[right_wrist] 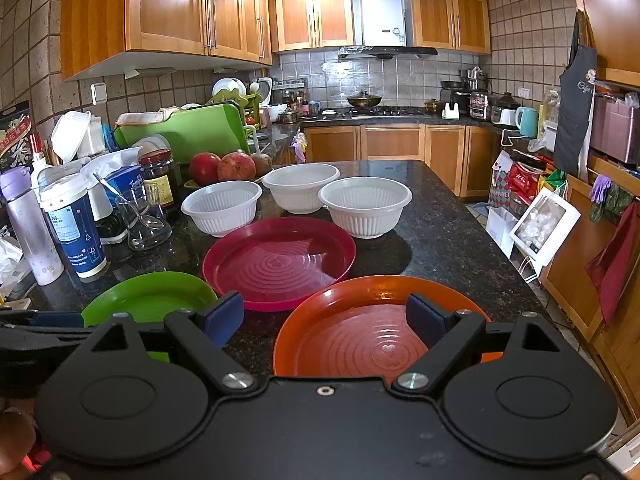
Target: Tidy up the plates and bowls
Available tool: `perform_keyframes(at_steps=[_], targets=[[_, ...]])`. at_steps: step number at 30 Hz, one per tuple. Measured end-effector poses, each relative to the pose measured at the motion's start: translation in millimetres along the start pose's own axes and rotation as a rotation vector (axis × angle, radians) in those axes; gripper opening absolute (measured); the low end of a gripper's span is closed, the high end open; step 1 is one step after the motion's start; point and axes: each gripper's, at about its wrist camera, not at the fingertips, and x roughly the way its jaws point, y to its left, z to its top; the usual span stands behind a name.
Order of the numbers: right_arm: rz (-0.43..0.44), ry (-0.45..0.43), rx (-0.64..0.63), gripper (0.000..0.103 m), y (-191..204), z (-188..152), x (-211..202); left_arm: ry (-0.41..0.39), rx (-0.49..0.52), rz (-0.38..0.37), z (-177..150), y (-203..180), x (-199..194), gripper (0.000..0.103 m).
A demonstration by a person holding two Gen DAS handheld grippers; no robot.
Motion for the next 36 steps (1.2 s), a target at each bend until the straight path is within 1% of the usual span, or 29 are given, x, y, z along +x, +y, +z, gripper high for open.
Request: perform_keyframes(at_steps=[16,20,22,24,26,31,32,36], targets=[[0.011,-0.007,-0.003,0.092,-4,2,0,0.005,-0.002,0.005,2,-3,1,0.059],[0.012,-0.046,0.001,0.092,-6,3,-4,0.006,-0.004,0.006,2,-3,2,0.059],[0.001,-0.093,0.004,0.092,-6,2,-7,0.005,-0.006,0.010,2,-6,2,0.059],[-0.003,-0.178,0.003,0.092,-7,1,-13,0.000,-0.015,0.008,2,-7,0,0.059],[-0.013,-0.244,-0.016,0.093,-7,1,-19,-0.011,-0.029,0.004,2,-6,-3,0.059],[-0.088,-0.414,-0.056,0.092,-6,5,-37,-0.068,-0.096,0.000,6,2,-17,0.059],[-0.112,-0.456,-0.062,0.092,-4,5,-40,-0.080,-0.110,0.005,6,3,-20,0.059],[-0.221,-0.687,-0.119,0.093,4,-3,-58,-0.114,-0.155,0.044,9,8,-30,0.059]])
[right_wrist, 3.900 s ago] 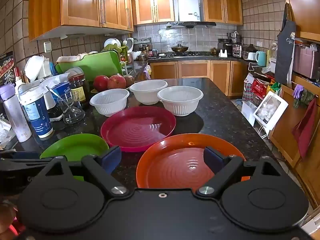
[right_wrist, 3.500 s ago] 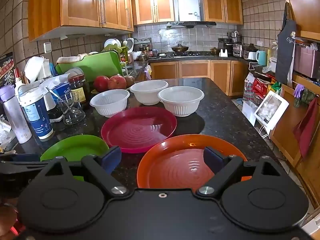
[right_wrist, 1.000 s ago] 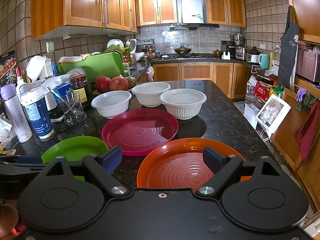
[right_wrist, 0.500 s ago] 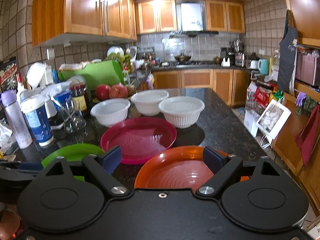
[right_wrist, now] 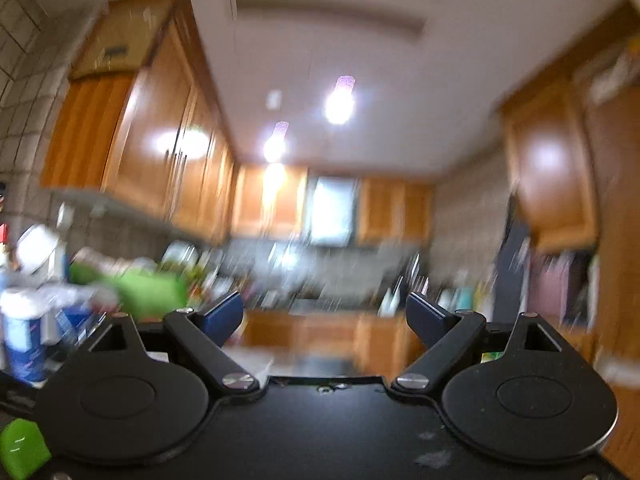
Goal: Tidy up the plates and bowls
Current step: 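Move the left tool down to the rim of the green plate, then close the left tool on the green plate rim and lift it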
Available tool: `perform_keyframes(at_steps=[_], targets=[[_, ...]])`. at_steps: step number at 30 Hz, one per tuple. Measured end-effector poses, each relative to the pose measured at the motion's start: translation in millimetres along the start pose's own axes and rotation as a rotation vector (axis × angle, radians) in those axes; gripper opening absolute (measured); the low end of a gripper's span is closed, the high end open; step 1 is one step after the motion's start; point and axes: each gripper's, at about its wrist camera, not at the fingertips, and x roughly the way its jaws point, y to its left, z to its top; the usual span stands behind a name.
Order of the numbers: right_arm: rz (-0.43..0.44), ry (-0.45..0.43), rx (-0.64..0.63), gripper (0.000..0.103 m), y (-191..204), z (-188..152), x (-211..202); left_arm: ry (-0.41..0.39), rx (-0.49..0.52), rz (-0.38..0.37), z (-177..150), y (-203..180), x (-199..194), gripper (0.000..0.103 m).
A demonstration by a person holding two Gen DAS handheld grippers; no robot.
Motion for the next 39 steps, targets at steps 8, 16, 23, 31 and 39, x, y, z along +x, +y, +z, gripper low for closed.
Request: perform_keyframes(at_steps=[8,16,23,31,39], targets=[[0.204,-0.005,0.002,0.093,-2,6,-4,0.001,-0.038,0.116,-6,15,-8,0.059],[0.427,0.174,0.096,0.085,9,2,14,0.023,-0.077,0.223,-10,50,-4,0.059],[0.570,0.435,0.148,0.064,23,-14,38,0.059,-0.030,0.175,-4,71,12,0.057],[0.559,0.708,0.158,0.045,60,-49,68,0.169,0.073,0.030,-2,83,48,0.048],[0.493,0.830,0.115,0.043,94,-76,82,0.227,0.163,-0.074,2,90,84,0.048]])
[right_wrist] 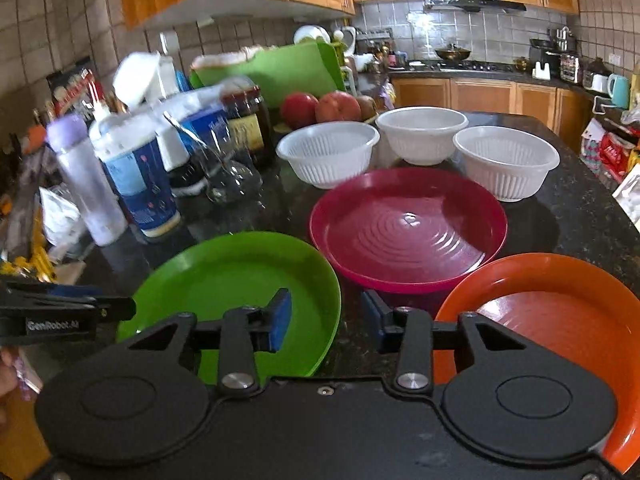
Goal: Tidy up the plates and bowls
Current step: 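Close the left tool on the green plate rim and lift it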
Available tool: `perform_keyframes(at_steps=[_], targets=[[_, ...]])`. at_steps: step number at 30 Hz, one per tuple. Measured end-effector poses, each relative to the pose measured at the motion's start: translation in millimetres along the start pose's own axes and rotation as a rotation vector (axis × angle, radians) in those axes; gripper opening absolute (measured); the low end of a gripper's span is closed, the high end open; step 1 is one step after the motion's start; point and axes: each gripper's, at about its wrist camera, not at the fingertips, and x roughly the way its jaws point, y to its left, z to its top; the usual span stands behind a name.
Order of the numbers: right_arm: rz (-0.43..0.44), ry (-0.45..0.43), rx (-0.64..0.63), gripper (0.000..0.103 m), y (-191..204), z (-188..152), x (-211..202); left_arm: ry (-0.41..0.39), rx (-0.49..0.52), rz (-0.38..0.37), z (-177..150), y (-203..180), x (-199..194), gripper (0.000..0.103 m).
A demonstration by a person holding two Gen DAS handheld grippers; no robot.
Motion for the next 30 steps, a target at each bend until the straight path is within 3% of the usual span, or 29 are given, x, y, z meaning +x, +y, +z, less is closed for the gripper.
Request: perform_keyframes(at_steps=[12,16,22,30], targets=[[-0.094,0.068,0.005,0.036,17,1,34,0.056,0.074,-0.083,11,10,29,0.047],[-0.119,0.068,0.012,0.031,20,0,36,0.065,0.101,-0.122,13,6,34,0.037],[-0.147,0.074,0.016,0.029,26,-3,37,0.068,0.102,-0.133,13,10,37,0.030],[-0.100,0.074,0.008,0.029,46,-3,32,0.074,0.092,-0.111,6,32,29,0.028]])
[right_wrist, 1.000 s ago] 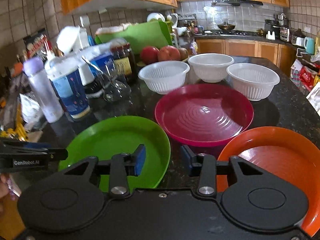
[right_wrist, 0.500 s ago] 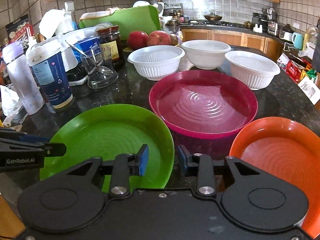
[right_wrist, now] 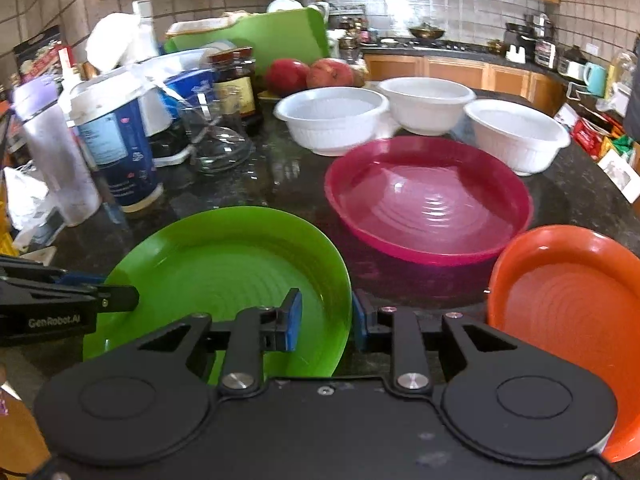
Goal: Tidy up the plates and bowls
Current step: 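Close the left tool on the green plate rim and lift it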
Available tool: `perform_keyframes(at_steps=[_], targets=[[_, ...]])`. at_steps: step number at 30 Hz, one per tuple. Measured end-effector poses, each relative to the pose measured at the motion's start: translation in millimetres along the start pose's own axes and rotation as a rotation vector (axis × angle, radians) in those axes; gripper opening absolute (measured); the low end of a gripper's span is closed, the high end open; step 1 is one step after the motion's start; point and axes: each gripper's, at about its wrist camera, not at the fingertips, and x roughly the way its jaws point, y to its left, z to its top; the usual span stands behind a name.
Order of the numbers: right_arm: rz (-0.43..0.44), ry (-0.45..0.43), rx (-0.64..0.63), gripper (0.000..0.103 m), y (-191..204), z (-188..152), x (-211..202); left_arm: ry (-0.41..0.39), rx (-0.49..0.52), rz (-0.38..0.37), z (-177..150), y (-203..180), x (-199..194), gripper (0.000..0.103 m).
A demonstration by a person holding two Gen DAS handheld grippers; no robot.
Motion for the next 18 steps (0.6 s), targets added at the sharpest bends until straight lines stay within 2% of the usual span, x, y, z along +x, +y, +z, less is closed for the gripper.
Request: perform_keyframes(at_steps=[9,18], targets=[[0.089,0.014,-0.072,0.029,38,-3,2,0.013,-0.054,0.059,-20,36,-19,0.028],[0.090,0.018,-0.082,0.029,48,-2,8,0.000,-0.074,0.075,-22,49,-20,0.028]])
